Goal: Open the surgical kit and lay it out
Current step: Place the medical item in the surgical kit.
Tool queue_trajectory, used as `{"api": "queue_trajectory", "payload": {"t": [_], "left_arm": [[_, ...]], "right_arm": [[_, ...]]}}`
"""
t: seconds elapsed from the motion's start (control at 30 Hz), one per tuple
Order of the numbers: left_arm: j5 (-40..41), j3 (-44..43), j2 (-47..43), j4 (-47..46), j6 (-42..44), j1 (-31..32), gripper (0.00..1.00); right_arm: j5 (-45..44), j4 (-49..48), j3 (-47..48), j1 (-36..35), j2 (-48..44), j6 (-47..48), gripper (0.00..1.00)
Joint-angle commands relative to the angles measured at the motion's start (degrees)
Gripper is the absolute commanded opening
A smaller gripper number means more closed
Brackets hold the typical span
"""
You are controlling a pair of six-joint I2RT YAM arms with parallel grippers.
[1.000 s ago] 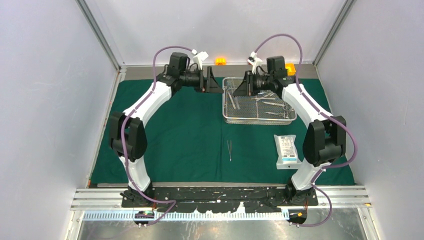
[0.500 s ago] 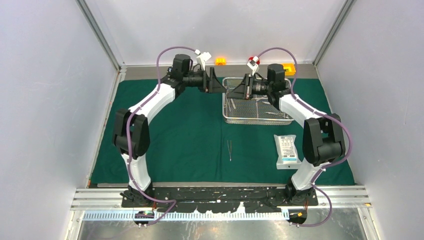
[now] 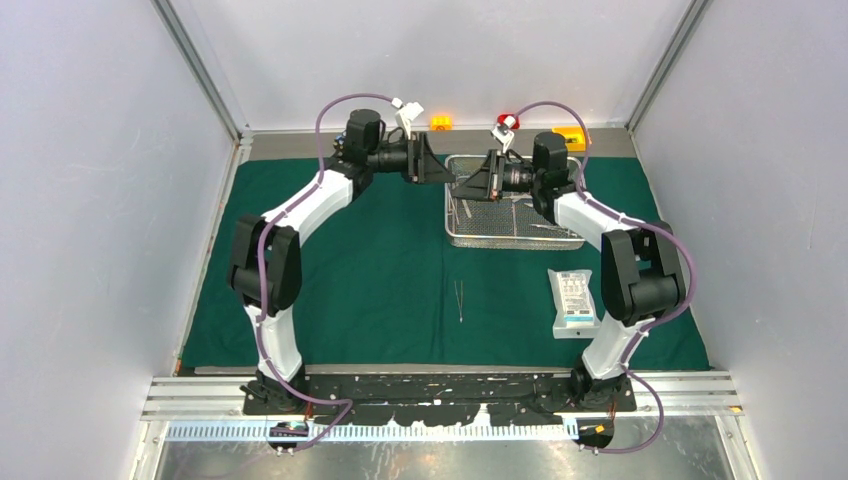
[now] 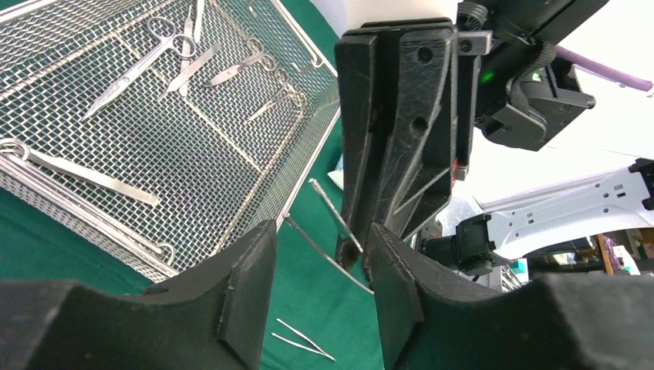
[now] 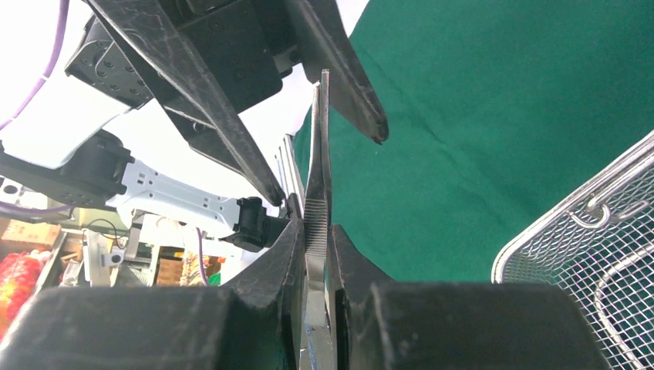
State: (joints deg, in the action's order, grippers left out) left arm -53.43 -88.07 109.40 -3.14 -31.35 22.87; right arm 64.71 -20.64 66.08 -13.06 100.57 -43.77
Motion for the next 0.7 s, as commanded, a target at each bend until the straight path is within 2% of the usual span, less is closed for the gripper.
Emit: {"api": "queue_trajectory", "payload": {"t": [0.0, 0.13, 0.27, 0.53, 0.67], "left_arm": [[-2.43, 0.31, -0.42, -4.95, -1.35, 0.15, 0.46], [-2.81, 0.36, -0.43, -5.27, -1.44, -0.01, 0.39], [-3.56, 0.4, -0.18, -5.9, -1.61, -0.36, 0.24], [-4.03, 1.42, -0.33, -6.55, -1.22, -0.46, 0.12], [-4.13, 1.41, -0.55, -5.83, -0.33, -0.63, 0.0]], "right_arm": [[1.33, -3.76, 0.01, -0.38, 0.25, -0.29, 0.01], [1.46, -3.75, -0.08, -0.39, 0.5, -0.06, 0.01], [1.72, -2.57, 0.08, -0.32, 0.8, 1.05, 0.01], [1.93, -0.49, 0.53, -0.35, 1.37, 2.84, 0.01], [2.08, 1.28, 0.96, -0.23, 1.39, 4.41, 0.03]]}}
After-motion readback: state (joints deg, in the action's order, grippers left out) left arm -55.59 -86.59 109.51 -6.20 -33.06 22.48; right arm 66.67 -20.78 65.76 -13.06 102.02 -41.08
